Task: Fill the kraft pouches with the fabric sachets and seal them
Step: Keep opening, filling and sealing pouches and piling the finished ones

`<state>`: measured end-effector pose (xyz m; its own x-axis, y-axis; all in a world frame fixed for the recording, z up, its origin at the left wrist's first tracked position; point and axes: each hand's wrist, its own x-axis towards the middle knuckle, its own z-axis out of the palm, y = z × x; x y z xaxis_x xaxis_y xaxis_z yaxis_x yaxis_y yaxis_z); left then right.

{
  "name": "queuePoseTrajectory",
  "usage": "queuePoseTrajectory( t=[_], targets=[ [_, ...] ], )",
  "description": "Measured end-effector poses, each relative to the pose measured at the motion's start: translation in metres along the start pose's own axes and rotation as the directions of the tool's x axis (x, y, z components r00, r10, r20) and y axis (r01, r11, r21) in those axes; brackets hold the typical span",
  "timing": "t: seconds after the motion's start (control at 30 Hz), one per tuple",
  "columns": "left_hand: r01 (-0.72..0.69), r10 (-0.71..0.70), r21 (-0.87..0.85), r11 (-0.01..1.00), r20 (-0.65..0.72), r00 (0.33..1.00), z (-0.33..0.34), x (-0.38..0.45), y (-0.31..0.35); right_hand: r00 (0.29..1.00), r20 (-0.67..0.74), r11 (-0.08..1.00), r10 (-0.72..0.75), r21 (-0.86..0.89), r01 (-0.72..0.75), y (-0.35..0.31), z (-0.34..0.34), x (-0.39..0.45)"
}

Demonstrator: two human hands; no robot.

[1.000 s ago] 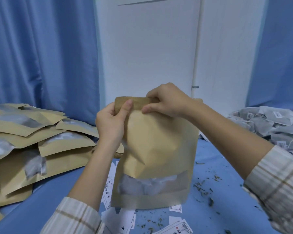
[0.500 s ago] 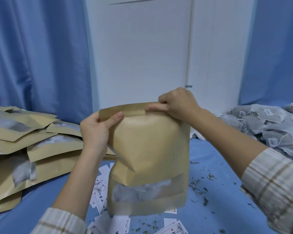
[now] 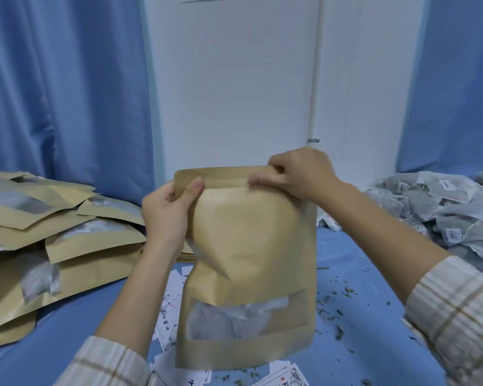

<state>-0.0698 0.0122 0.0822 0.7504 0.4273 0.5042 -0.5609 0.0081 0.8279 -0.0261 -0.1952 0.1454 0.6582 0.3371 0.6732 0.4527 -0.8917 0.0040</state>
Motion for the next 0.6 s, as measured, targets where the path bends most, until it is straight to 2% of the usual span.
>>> queuePoseTrajectory(
  t=[0.07,0.17,0.23,0.3,0.37,0.43,0.47,0.53,0.57,0.6],
  targets=[
    [-0.023,0.022,0.026,0.999,0.041,0.999,0.008,-0.005,0.0,0.992,0.02,0.984,-0.125,0.134,0.121,-0.021,0.008,0.004],
    [0.012,-0.007,-0.047,0.999,0.1,0.995,0.009,-0.006,-0.001,0.991,-0.044,0.939,-0.127,0.317,0.134,-0.042,0.014,0.011],
    [0.115,-0.084,-0.105,0.988,0.26,0.962,-0.003,-0.004,-0.005,0.991,-0.092,0.93,-0.094,0.347,0.121,-0.04,0.011,0.016],
    [0.229,-0.226,0.039,0.973,0.399,0.889,-0.013,-0.011,-0.013,0.992,-0.113,0.929,-0.06,0.356,0.097,-0.035,0.01,0.016],
    [0.291,-0.301,0.089,0.953,0.408,0.862,-0.016,-0.02,-0.023,0.994,-0.098,0.92,-0.047,0.383,0.081,-0.031,0.009,0.016],
    [0.316,-0.304,0.015,0.949,0.326,0.895,-0.017,-0.021,-0.028,0.996,-0.075,0.933,-0.041,0.353,0.065,-0.022,0.011,0.012],
    [0.312,-0.296,-0.016,0.95,0.281,0.913,-0.018,-0.018,-0.028,0.997,-0.081,0.943,-0.004,0.331,0.03,-0.011,0.012,0.009],
    [0.314,-0.288,-0.088,0.945,0.223,0.931,-0.025,-0.012,-0.029,0.976,-0.053,0.885,0.209,0.434,-0.166,0.015,0.013,-0.005],
    [0.324,-0.292,-0.124,0.938,0.22,0.931,-0.029,-0.01,-0.029,0.948,0.053,0.785,0.314,0.548,-0.29,0.027,0.013,-0.016],
    [0.337,-0.297,-0.163,0.927,0.227,0.927,-0.032,-0.008,-0.029,0.92,0.22,0.654,0.326,0.65,-0.387,0.038,0.016,-0.029]
  ],
)
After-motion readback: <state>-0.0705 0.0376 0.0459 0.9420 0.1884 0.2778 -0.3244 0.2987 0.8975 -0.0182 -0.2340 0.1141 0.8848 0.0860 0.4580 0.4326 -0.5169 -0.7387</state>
